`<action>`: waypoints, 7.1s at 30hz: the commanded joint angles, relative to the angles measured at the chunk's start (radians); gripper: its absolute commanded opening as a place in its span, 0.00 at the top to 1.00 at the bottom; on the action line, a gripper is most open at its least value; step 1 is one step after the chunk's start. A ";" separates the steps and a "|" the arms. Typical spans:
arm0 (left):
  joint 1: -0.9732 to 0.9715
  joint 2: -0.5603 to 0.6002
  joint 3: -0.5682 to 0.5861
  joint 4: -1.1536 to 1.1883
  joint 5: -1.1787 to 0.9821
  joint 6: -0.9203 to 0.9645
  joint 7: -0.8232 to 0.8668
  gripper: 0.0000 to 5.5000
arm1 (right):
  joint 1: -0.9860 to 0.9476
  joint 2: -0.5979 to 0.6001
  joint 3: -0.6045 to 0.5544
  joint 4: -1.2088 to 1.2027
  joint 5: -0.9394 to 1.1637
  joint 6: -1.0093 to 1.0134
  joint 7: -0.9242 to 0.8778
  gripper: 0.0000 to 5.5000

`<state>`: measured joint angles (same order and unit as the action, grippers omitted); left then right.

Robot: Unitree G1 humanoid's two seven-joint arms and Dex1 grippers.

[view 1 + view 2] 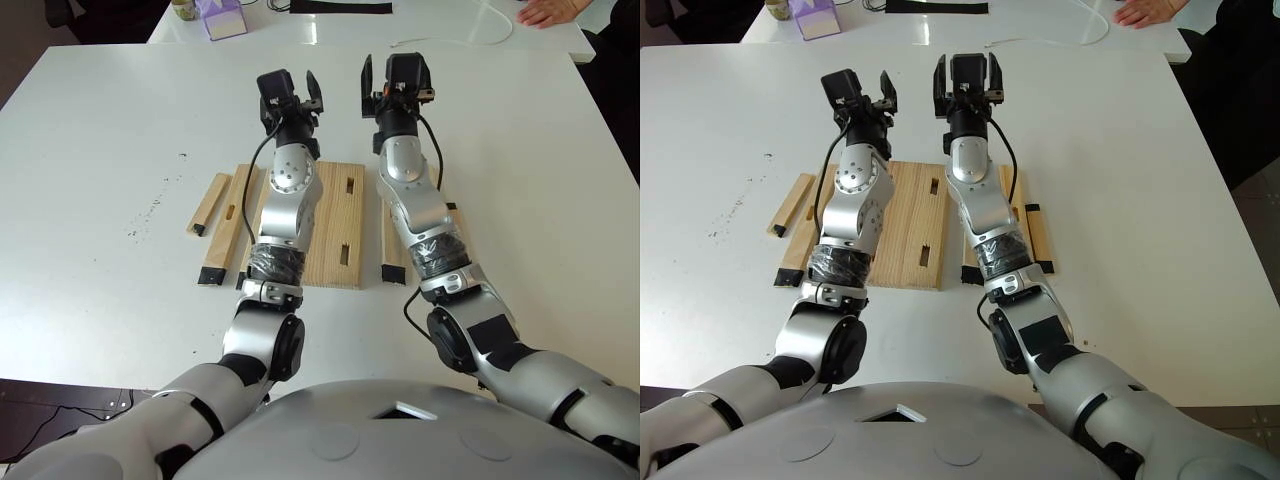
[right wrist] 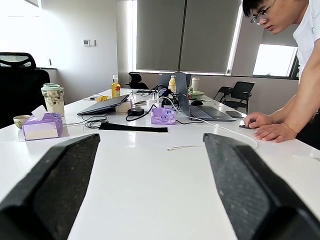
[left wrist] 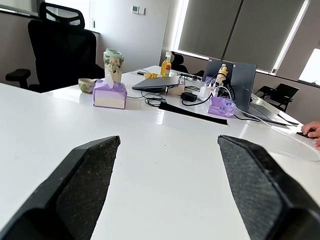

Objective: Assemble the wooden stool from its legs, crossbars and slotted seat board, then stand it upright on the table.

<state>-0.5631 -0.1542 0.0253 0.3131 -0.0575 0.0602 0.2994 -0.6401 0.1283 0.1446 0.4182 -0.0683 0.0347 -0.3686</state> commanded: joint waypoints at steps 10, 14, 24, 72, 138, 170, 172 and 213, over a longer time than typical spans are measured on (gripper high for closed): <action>-0.028 -0.012 -0.013 0.015 0.023 -0.017 -0.018 0.34 | -0.017 0.040 -0.006 0.020 -0.015 0.015 0.060 0.30; -0.029 -0.010 -0.011 0.015 0.026 -0.019 -0.018 0.34 | -0.017 0.042 -0.003 0.020 -0.021 0.018 0.064 0.30; -0.031 -0.001 -0.010 0.020 0.030 -0.018 -0.022 0.34 | -0.029 0.049 -0.003 0.044 -0.023 0.013 0.059 0.30; 0.577 0.817 0.385 -0.277 -0.381 0.489 -0.969 0.34 | 0.218 -0.014 -0.187 -0.392 0.131 0.293 0.151 0.30; 0.167 0.472 0.240 -0.717 -1.065 0.665 -0.832 0.76 | -0.179 -0.552 -0.461 -0.292 0.943 0.863 1.159 0.31; 0.263 0.614 0.105 -0.763 -1.032 0.661 -1.092 0.76 | -0.294 -0.677 -0.335 -0.374 1.166 1.193 1.348 0.65; 0.265 0.620 0.100 -0.772 -1.032 0.662 -1.101 0.76 | -0.286 -0.677 -0.328 -0.381 1.170 1.196 1.350 0.71; 0.224 -0.017 -0.150 -0.452 -0.122 0.300 -0.023 0.58 | 0.046 -0.940 0.034 -0.047 0.325 0.091 1.888 0.76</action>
<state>-0.3882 -0.1296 -0.1171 -0.1762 -0.2239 0.3869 0.2471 -0.6007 -0.8214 0.1721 0.3543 0.2697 0.1440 1.5094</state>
